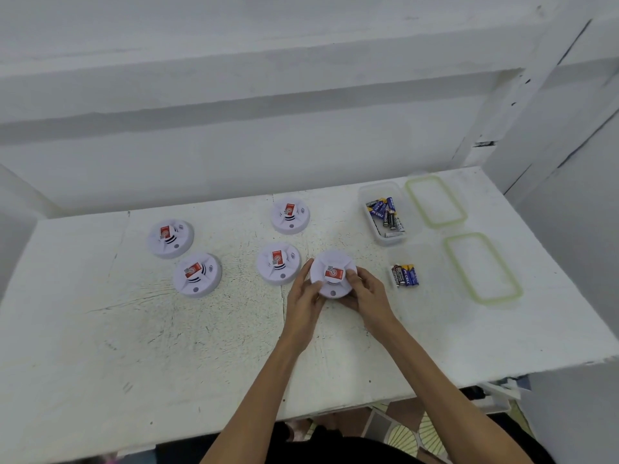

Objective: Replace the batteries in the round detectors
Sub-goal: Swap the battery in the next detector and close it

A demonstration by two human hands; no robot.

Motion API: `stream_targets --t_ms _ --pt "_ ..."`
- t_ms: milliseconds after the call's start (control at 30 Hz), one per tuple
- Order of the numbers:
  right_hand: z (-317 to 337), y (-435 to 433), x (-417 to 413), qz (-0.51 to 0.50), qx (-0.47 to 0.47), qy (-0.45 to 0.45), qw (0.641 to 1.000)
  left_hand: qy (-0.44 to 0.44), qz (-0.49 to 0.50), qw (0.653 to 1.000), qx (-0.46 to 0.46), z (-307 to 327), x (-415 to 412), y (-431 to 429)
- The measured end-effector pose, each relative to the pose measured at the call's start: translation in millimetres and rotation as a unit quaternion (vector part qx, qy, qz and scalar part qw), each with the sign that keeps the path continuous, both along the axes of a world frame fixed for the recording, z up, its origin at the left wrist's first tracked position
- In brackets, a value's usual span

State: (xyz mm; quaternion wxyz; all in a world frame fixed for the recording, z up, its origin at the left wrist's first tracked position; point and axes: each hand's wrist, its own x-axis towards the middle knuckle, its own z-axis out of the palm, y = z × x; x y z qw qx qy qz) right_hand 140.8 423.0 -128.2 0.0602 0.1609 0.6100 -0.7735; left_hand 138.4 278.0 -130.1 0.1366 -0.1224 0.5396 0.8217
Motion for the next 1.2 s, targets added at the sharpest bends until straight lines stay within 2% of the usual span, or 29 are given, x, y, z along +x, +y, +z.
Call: stream_targets --t_ms 133,400,1200 --pt "-0.2 0.8 -0.6 0.006 0.002 -0.002 1.000 0.037 -0.007 0.998 -0.056 2.0 5.8 1.6" --pt "3.6 0.1 -2.2 0.005 0.019 0.005 1.000 0.053 0.013 0.996 -0.072 -1.9 4.9 5.7" --pt "7.6 -0.4 -1.3 -0.003 0.019 0.001 1.000 0.064 0.011 0.996 -0.062 -5.3 5.1 5.6"
